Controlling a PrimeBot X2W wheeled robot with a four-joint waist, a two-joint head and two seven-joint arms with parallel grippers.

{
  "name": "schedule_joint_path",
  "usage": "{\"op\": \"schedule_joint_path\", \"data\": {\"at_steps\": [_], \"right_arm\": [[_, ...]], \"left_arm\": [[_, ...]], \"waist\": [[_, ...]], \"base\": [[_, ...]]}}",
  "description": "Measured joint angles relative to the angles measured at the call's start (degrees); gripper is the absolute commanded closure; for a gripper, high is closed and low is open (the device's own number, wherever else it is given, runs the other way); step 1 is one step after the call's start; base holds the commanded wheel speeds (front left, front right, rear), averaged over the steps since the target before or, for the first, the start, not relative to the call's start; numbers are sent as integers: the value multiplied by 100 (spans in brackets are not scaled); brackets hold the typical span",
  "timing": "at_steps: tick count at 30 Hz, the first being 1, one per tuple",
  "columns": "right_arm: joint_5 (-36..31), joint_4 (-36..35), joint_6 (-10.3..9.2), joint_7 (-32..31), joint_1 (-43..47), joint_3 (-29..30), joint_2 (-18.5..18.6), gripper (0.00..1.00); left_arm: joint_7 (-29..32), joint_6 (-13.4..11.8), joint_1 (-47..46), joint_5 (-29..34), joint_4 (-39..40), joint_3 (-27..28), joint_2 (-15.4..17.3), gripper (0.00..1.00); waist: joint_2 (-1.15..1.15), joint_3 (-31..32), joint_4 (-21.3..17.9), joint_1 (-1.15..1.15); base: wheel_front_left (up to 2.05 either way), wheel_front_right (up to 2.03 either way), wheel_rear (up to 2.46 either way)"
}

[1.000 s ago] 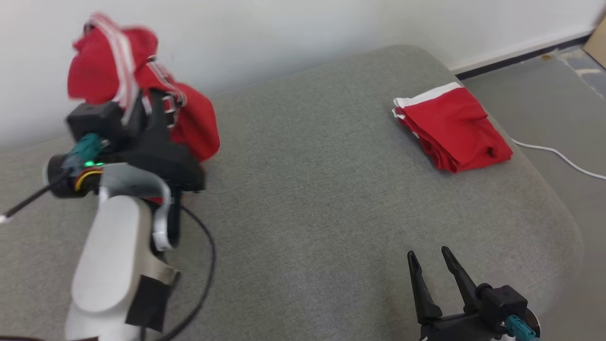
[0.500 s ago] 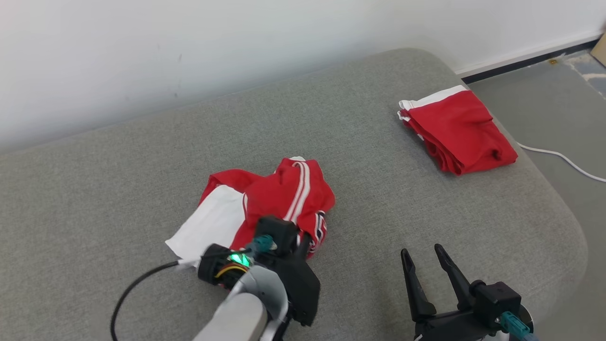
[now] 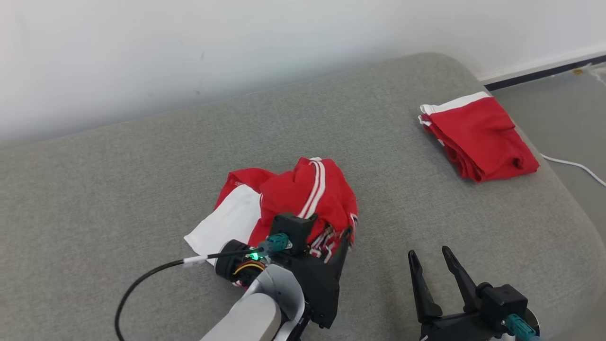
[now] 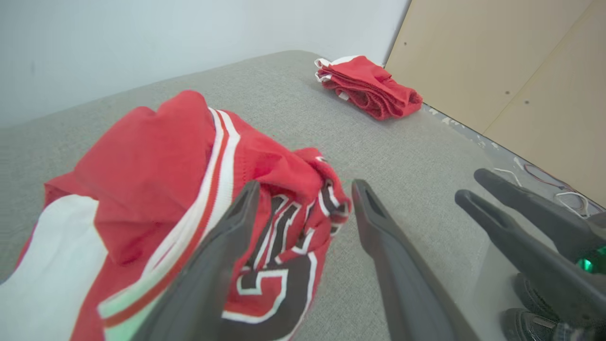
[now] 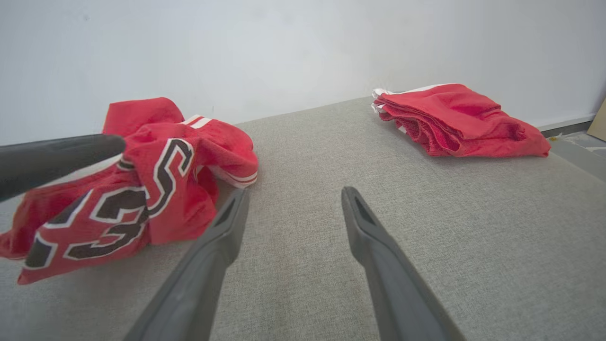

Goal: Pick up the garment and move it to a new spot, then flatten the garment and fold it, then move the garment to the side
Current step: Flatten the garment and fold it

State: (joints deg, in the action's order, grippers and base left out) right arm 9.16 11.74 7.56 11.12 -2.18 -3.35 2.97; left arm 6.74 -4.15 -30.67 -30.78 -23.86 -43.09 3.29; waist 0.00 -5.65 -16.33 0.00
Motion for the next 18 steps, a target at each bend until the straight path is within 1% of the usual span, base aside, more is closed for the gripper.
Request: {"op": "schedule_joint_path", "data": {"at_steps": [1,5,9,13,18], "right_arm": [[0,-5,0,0,19,2,1,0],[0,-27,0,0,40,19,1,0],[0,-46,0,-2,61,18,0,0],[0,-57,0,-4,63,-1,0,0],[0,-60,0,-8,55,-47,0,0]], "left_arm": [[41,-40,37,-40,286,48,85,0],[153,-134,260,-142,946,163,353,0],[466,-335,483,-55,1478,157,766,0],[755,-460,758,-44,1638,147,1114,0],[958,-483,818,-100,1494,136,1218,0]], "waist": [[0,16,52,0],[0,35,140,0],[0,32,219,0],[0,10,267,0],[0,-6,262,0]], "base": [[0,0,0],[0,0,0],[0,0,0],[0,0,0],[0,0,0]]}}
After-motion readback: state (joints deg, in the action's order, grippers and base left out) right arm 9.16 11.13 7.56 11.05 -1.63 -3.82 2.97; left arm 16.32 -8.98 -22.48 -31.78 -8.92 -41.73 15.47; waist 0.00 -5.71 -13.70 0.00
